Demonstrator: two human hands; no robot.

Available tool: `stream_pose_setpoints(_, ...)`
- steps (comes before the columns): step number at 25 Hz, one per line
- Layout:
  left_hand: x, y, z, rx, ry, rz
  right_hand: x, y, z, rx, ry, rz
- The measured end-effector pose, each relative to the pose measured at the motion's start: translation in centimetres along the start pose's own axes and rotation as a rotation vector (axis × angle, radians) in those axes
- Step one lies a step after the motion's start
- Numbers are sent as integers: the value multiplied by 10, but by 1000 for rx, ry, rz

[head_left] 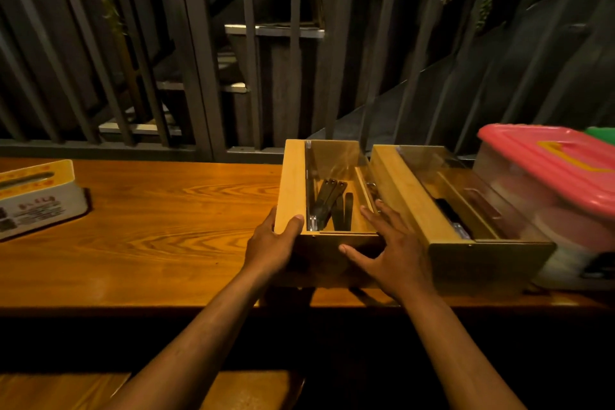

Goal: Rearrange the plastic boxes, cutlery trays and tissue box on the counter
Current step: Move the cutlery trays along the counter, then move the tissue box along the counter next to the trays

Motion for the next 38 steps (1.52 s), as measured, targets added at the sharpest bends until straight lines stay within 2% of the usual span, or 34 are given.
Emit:
stream_pose_setpoints(3, -1, 0, 0, 2, 4, 33, 1, 1, -1, 10, -6, -1)
stream_pose_setpoints(7, 11, 8, -3, -40, -70, 93, 4, -19, 0, 0, -5, -63)
stream_pose_setpoints(9, 40, 22, -14, -106, 32, 260, 0, -49, 6, 61, 20, -91)
stream_pose_setpoints(12, 101, 43, -42, -240, 278, 650, -21, -108, 20, 170, 14, -43)
stream_pose_setpoints(15, 181, 25, -56, -251, 378, 851, -63, -179, 35, 286, -27, 13)
stream_pose_setpoints(20, 330, -47, -52, -61, 432, 971, -152, -297, 60, 364, -122, 25)
stream_pose_setpoints(24, 452, -84, -35, -9, 496, 994, -230, -386, 79, 386, -229, 23)
stream_pose_setpoints(27, 518, -103, -7, 78, 450, 1019, -268, -424, 88, 363, -280, 19)
stream_pose_setpoints(31, 545, -125, 37, 161, 285, 1101, -293, -440, 92, 309, -331, 8)
stream_pose_setpoints(33, 541, -133, 44, 147, 290, 1107, -296, -442, 99, 291, -338, -5)
stream_pose_setpoints(38, 493, -113, 21, -133, 336, 1200, -297, -447, 113, 281, -318, 14)
Point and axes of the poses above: each hand's wrist, its own z-axis towards the middle knuckle, its own x-axis out of the back of the hand, y = z × x, the point moved 7 cm from there along z, towards the middle knuckle, and after that the axes turned 14 degrees about -y, right-handed, at the moved point
